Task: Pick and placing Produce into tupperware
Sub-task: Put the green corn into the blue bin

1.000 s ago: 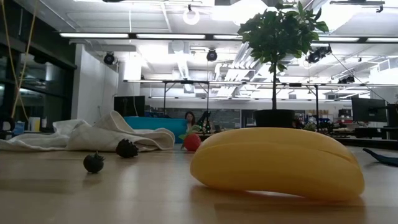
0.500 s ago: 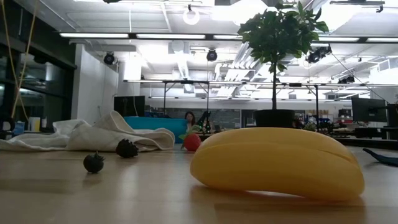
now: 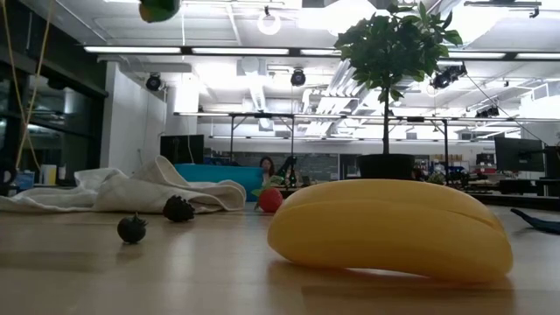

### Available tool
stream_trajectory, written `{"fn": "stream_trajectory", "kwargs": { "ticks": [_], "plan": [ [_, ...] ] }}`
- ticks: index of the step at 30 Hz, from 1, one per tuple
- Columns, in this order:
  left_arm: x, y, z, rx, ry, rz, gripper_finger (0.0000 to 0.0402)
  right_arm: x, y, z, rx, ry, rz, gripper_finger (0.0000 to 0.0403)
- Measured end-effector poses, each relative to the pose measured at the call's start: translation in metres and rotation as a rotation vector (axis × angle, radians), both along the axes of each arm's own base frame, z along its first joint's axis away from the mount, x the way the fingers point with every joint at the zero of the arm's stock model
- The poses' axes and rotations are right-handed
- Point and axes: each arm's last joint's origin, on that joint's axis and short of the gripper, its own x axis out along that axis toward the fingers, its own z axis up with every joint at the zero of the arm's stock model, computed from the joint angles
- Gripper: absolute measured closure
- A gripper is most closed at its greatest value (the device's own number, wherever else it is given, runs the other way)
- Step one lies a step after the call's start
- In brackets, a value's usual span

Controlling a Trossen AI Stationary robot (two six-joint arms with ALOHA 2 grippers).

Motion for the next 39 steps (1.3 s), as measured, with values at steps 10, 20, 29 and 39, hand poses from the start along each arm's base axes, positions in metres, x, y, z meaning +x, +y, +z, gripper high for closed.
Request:
{"fn": "stream_trajectory", "kwargs": {
  "ticks": [10,20,29,39],
  "plan": [
    [0.019,0.056,-0.002,-0.12,0.004,-0.179,0.0192,0.004,-0.014,0.0,-0.014,-0.001,-0.039,0.011],
    [0.021,0.127,-0.025,-0.295,-0.059,-0.334,0.0192,0.009,-0.031,0.0,-0.024,-0.002,-0.087,0.011],
    [0.025,0.182,-0.07,-0.498,-0.029,-0.395,0.0192,0.012,-0.05,0.0,-0.018,-0.002,-0.145,0.011],
    [0.044,0.212,-0.123,-0.676,0.075,-0.425,0.0192,0.014,-0.063,0.0,0.002,-0.003,-0.183,0.011]
  ]
}}
